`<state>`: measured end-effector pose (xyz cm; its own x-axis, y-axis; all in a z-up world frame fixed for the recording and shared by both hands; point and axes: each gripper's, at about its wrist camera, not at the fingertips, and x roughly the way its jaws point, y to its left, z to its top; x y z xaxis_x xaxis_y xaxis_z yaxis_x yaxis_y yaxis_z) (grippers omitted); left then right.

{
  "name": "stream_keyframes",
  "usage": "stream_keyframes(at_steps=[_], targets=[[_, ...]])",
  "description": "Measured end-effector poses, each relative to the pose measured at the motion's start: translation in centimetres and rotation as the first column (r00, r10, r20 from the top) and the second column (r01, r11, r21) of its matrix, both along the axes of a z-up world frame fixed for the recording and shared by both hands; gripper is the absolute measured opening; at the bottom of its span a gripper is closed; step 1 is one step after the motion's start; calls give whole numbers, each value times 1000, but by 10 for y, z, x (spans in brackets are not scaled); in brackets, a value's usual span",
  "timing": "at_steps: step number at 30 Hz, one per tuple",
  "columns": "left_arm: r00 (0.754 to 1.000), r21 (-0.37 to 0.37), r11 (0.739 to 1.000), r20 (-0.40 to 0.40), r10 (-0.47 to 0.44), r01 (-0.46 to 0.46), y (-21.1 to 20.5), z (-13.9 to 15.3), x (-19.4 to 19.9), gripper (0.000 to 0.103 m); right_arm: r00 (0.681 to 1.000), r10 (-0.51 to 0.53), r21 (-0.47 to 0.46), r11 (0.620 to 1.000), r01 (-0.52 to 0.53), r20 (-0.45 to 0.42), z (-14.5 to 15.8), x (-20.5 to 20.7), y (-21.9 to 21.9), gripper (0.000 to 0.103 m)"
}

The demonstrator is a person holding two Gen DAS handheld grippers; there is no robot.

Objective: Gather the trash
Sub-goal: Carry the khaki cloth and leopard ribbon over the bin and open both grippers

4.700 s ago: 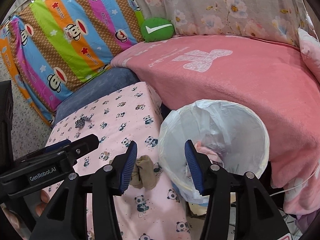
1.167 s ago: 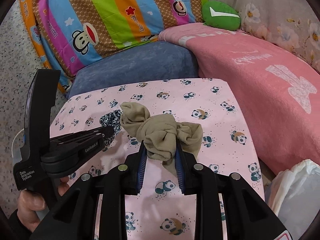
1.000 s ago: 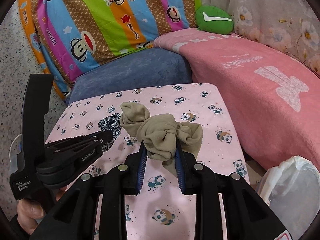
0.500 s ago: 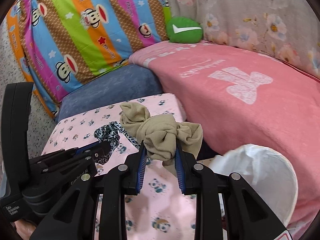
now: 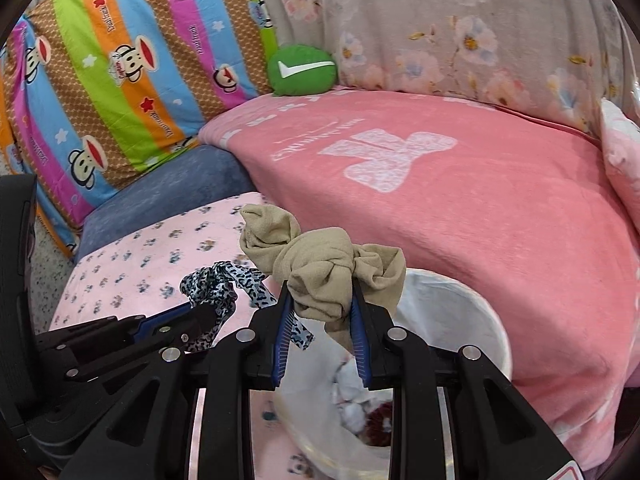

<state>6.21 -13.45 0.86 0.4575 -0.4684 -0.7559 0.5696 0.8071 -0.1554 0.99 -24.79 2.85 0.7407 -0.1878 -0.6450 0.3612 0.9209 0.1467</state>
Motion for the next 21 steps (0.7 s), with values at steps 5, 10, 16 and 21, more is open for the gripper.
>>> stream_keyframes(at_steps=[5,10,16,21], targets=[[999,11,999,-11,-42,42,-20,-6,-12,9,999,-38,-9,999,38,-9,-8,-16,-21,27],[998,25,998,-25,-60,61,-33,-13,-20,10,998,-66,-11,998,66,-19,-17,-29,-39,27],[997,45,996,-35,-74,75,-44,-21,-27,10,996,-82,-14,997,81,-33,-25,-37,-50,27],[996,57,995,-43,-75,78,-48,-26,-28,10,995,-93,-10,996,92,-36,-28,-40,-52,27]])
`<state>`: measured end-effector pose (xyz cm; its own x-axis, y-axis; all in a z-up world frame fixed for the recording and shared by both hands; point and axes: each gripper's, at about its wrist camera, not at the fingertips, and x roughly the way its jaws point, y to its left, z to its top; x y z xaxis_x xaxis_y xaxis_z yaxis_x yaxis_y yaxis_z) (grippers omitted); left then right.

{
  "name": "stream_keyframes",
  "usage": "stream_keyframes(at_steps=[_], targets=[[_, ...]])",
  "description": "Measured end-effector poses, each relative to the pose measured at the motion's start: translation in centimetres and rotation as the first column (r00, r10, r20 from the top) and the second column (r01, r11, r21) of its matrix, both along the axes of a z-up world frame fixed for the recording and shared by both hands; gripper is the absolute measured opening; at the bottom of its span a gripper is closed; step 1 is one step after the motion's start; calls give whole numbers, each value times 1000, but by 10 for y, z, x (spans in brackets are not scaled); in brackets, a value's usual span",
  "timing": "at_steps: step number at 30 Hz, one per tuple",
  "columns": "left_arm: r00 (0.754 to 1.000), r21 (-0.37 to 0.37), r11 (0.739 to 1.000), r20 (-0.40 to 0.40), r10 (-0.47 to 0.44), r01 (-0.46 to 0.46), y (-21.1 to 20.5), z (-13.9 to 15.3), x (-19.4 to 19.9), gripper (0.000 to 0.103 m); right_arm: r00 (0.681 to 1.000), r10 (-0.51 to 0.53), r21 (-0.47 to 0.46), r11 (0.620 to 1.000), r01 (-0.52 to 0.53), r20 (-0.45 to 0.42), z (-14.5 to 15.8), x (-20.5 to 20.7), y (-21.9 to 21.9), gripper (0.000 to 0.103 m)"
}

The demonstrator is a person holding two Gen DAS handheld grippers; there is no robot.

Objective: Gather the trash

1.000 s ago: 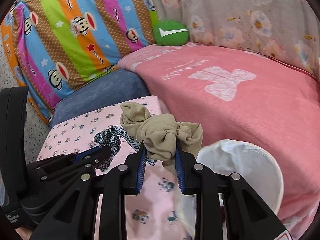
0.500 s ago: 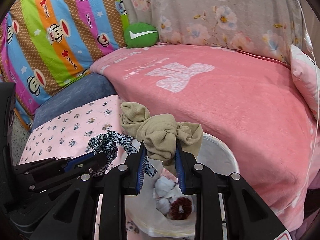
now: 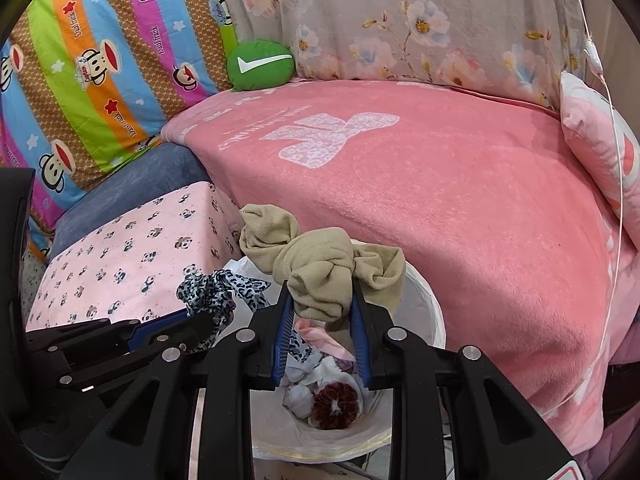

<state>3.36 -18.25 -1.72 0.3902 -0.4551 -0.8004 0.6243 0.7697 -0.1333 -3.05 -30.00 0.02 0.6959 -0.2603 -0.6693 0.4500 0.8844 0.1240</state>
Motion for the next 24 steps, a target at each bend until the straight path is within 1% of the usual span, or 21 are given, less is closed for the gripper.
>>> stream_keyframes(at_steps=[3,5,6,7,8,10,11,14,19,22,24], targets=[[1000,3,1000,-12,2,-2,0,-3,1,11,1000,-3,-4,1000,3,-2,-2,-1,0,27],[1000,6,1000,-11,5,-5,1,-5,1,20,1000,-3,-7,1000,3,-3,-2,-2,2,27],[1000,6,1000,-7,6,-6,2,-5,0,23,1000,-4,-8,1000,4,-3,-2,-2,3,27],[1000,7,1000,-2,9,-9,3,-5,0,31,1000,-5,-14,1000,5,-4,-2,-2,4,27],[1000,9,1000,4,14,-14,4,-4,-1,44,1000,-7,-18,1000,7,-5,-2,-2,6,28],[999,14,999,28,31,-32,7,-2,-1,58,1000,-14,-32,999,14,-7,-2,-2,9,31],[999,12,999,38,35,-35,9,-1,-2,62,1000,-16,-33,999,16,-6,-2,-2,10,32],[998,11,999,54,44,-45,14,1,-3,67,1000,-14,-41,999,13,-7,-1,-3,12,32],[994,24,998,94,62,-64,22,4,-5,69,1000,-5,-46,999,5,-8,3,-6,14,32],[990,35,996,119,73,-77,28,4,-7,73,1000,-3,-56,998,3,-3,6,-7,17,38],[988,41,995,133,80,-86,32,3,-9,73,1000,0,-57,998,0,1,7,-9,20,42]])
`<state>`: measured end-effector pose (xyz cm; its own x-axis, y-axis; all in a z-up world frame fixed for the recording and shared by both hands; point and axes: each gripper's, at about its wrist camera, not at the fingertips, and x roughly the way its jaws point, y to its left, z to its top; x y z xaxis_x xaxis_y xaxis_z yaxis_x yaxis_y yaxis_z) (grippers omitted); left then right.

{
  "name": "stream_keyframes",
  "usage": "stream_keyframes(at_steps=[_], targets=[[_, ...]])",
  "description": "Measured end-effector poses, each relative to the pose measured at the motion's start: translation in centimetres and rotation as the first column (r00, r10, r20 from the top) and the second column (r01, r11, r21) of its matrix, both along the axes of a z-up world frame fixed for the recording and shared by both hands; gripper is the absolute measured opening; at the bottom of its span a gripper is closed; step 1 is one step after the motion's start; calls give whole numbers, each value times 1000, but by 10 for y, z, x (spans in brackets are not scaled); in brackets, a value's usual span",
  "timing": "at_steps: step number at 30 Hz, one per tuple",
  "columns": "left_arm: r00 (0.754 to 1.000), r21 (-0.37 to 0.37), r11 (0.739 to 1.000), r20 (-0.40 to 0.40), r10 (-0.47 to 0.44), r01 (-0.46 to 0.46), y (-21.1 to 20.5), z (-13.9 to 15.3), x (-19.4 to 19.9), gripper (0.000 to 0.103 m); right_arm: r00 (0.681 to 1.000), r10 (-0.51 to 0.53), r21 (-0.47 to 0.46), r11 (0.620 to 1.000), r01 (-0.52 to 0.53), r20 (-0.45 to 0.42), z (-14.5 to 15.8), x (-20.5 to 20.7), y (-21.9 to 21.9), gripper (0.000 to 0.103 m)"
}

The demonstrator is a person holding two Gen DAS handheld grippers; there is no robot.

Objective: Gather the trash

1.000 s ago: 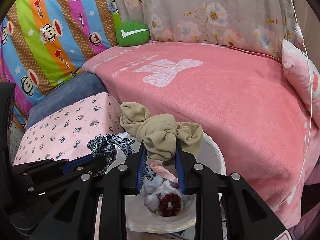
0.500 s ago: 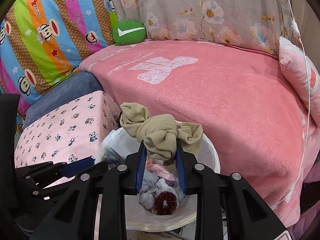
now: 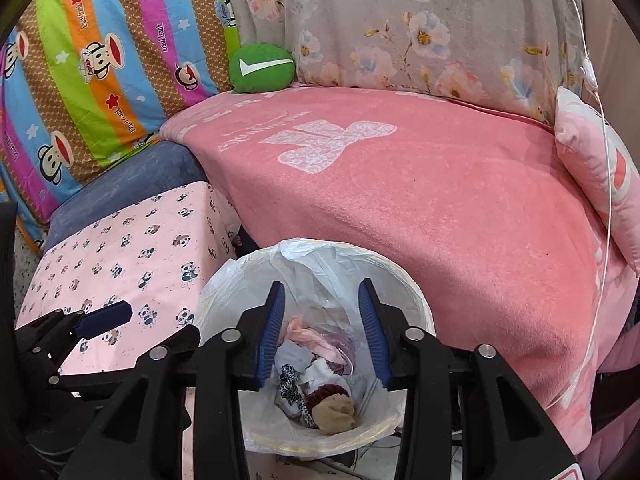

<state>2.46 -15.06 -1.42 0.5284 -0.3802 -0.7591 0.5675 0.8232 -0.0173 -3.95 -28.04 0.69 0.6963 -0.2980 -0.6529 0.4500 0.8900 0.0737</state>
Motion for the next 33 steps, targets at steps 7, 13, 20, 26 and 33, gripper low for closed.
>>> stream_keyframes(at_steps=[7,13,20,26,33], targets=[[999,6,999,25,42,-42,15,0,-5,80,1000,-12,-43,999,11,-16,7,-7,13,51],[996,15,997,37,77,-77,30,-3,-8,85,999,-15,-67,998,12,-35,9,-13,22,58],[993,25,993,38,112,-113,44,-8,-12,90,998,-14,-95,995,8,-68,6,-19,33,66],[990,38,990,24,137,-138,55,-16,-16,91,996,-15,-105,994,6,-92,0,-25,42,71],[986,48,985,1,166,-166,66,-25,-18,92,994,-12,-92,996,2,-113,-11,-30,48,82]])
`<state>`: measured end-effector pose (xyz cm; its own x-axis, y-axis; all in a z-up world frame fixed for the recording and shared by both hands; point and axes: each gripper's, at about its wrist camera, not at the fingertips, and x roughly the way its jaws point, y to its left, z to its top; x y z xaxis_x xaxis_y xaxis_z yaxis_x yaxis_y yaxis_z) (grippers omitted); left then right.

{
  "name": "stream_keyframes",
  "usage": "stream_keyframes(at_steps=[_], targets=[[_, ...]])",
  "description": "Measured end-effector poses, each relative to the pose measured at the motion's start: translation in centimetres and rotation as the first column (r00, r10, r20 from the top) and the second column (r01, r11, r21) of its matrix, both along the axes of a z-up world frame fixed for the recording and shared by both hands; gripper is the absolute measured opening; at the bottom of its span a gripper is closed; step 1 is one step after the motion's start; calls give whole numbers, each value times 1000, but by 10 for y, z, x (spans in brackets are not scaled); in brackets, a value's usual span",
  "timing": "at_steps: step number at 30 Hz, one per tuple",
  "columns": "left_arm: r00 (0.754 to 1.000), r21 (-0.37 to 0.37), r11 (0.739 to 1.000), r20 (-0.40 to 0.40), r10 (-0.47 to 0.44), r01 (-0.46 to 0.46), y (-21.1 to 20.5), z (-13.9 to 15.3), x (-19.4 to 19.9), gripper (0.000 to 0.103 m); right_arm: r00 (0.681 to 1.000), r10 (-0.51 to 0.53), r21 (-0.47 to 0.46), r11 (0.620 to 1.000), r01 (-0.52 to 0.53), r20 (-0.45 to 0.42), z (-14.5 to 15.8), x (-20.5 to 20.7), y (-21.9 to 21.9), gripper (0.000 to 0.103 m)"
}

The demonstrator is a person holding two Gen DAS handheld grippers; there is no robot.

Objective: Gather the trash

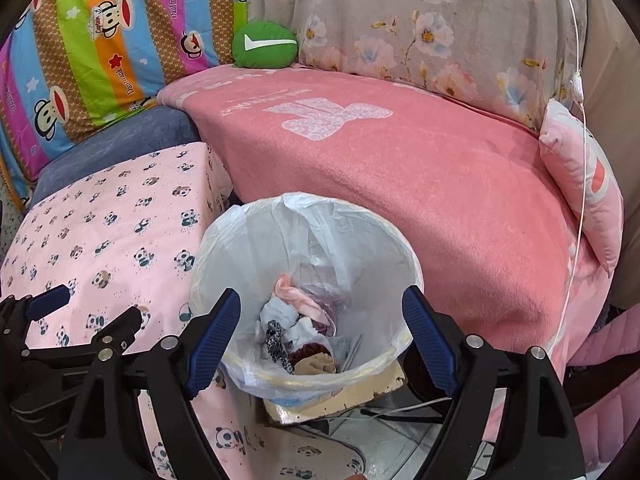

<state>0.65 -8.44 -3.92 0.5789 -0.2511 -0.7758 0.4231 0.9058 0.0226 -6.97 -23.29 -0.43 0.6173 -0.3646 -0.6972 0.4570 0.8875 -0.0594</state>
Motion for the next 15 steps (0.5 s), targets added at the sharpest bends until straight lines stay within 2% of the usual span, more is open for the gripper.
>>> stream_keyframes(at_steps=[1,5,7,15], targets=[[1000,1,1000,-3,5,-5,1,-1,-1,92,1000,1,1,1000,-1,-1,-2,-1,1,86],[1000,6,1000,-17,18,-18,7,-6,-3,92,1000,8,17,1000,-7,-2,-9,-6,2,88],[999,10,1000,-21,26,-26,9,-8,-4,92,1000,6,23,1000,-6,1,-11,-9,2,98],[999,25,999,-24,44,-44,15,-14,-9,93,1000,-6,38,999,6,2,-23,-21,5,98]])
